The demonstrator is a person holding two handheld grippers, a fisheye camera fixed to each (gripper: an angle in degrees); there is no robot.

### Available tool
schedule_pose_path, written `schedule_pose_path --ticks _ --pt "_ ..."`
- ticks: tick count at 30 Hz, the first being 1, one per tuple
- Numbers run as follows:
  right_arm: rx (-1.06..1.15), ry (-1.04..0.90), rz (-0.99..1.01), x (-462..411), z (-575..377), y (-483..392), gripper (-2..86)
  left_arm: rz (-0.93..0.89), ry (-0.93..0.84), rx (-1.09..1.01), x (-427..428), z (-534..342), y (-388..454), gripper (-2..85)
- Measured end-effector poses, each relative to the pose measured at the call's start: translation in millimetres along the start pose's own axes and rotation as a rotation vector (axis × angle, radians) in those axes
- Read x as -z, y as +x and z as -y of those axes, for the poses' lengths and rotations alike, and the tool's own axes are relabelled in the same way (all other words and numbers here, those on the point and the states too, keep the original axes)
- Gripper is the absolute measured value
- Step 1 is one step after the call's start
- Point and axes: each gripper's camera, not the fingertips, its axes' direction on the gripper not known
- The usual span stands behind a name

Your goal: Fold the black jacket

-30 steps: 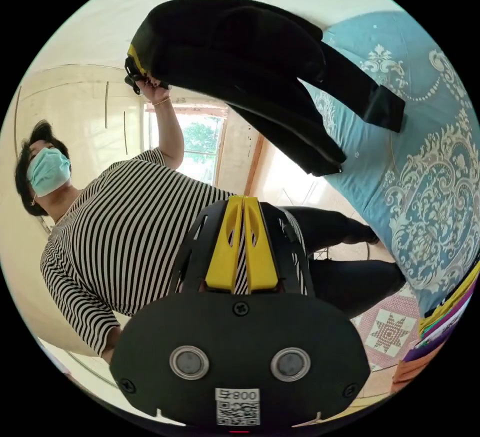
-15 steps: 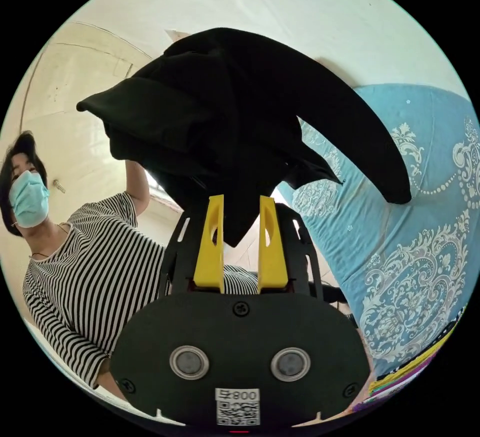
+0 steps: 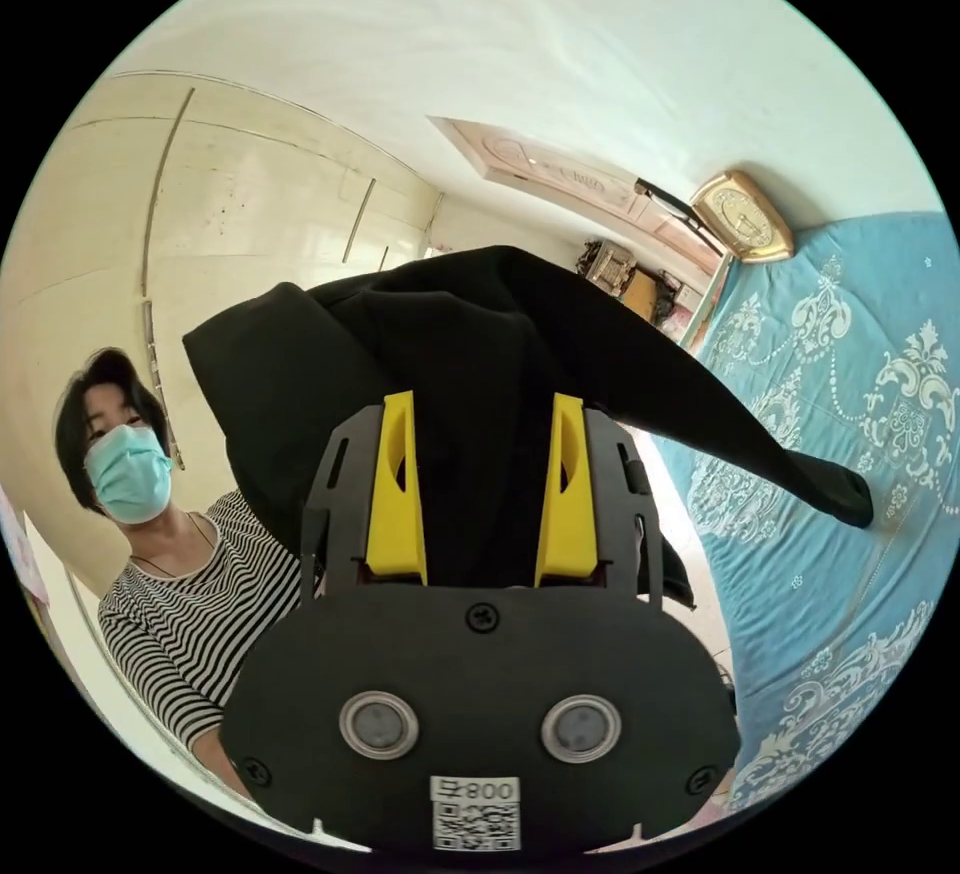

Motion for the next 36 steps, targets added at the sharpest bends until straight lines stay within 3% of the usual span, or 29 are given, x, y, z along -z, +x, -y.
schedule_pose_path --ticks 4,8,13,18,22,36 --pt "-0.027 -0.112 0.143 -48.7 8.8 21.2 16.3 0.006 -0.003 0.024 25.7 -23.3 2.6 4.6" --pt "-0.043 -0.236 0.221 -97.2 -0.2 29.2 4.8 0.066 -0.007 0.04 58.2 -46.4 4.7 4.6" --pt "-0.016 -0.083 0.37 -69.0 -29.9 14.5 2.3 0.214 0.038 0.098 120.9 -80.6 3.5 4.5" --pt "0.18 0.069 0.427 -8.9 -44.6 -68.6 0.7 0.308 0.104 0.219 167.3 -129.6 -13.5 4.4" --pt "0.373 0.076 0.288 19.7 -58.7 -173.8 0.1 0.29 0.157 0.264 179.5 -165.2 -25.8 4.4" --pt "0.84 0.057 0.177 35.8 -108.4 -382.9 0.0 0.287 0.266 0.072 176.8 -153.4 -46.8 4.5"
